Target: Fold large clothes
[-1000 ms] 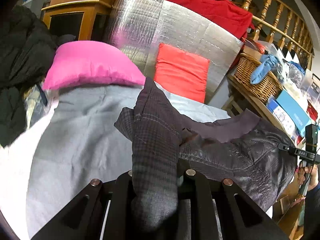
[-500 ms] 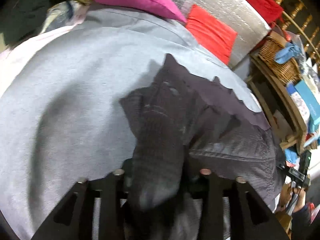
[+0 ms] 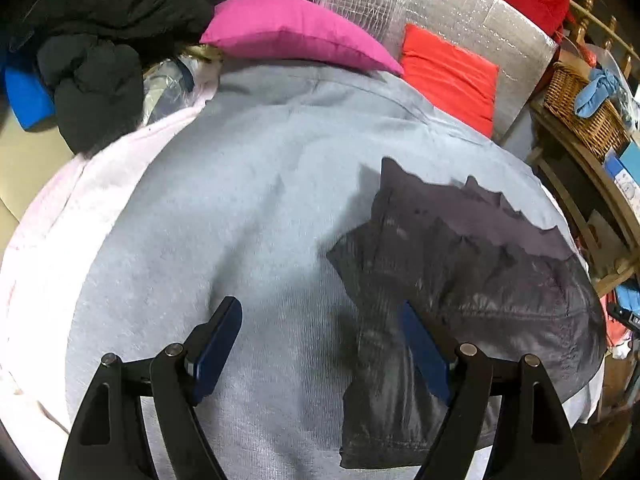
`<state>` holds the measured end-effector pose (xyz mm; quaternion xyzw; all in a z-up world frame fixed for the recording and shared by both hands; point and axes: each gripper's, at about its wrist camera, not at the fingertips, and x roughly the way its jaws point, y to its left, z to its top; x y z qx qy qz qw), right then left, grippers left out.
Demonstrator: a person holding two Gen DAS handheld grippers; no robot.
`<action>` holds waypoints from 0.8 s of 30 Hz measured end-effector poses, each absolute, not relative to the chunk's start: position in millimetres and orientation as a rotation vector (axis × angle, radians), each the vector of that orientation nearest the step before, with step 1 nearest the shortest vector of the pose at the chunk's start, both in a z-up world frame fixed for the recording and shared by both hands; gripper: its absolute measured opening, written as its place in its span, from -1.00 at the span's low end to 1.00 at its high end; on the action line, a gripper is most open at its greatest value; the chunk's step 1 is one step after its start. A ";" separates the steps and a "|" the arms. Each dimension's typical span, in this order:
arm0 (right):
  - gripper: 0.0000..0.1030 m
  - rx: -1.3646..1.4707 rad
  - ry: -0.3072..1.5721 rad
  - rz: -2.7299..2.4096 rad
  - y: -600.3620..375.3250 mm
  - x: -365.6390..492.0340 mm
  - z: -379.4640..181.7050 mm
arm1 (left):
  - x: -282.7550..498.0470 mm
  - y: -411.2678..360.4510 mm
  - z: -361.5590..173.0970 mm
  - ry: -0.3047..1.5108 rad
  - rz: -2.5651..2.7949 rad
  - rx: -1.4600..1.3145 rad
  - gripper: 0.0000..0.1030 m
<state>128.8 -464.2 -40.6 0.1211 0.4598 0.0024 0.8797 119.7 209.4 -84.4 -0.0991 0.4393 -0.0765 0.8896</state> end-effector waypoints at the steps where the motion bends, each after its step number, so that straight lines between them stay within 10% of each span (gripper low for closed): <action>1: 0.37 0.258 0.956 0.015 -465.2 132.7 -37.8 | 123.1 208.6 -82.3 0.909 -0.163 -0.206 0.58; 17: 0.36 0.195 1.103 0.164 -432.7 286.8 -75.3 | 279.7 114.9 -112.0 1.082 -0.274 -0.097 0.59; 19: 0.23 0.210 1.133 0.200 -431.5 297.6 -82.6 | 291.7 108.7 -118.5 1.111 -0.282 -0.091 0.59; 20: -0.17 0.214 1.145 0.212 -430.3 300.9 -85.3 | 294.9 106.9 -120.7 1.110 -0.281 -0.091 0.59; 21: -0.49 0.192 1.154 0.202 -428.8 303.4 -86.6 | 297.3 104.9 -121.8 1.101 -0.278 -0.087 0.26; 22: -0.56 0.178 1.158 0.217 -427.0 304.2 -86.6 | 299.4 103.9 -123.5 1.104 -0.285 -0.080 -0.53; 24: -0.65 0.104 1.147 0.236 -419.2 301.2 -80.0 | 303.8 102.8 -127.4 1.120 -0.286 -0.081 -0.53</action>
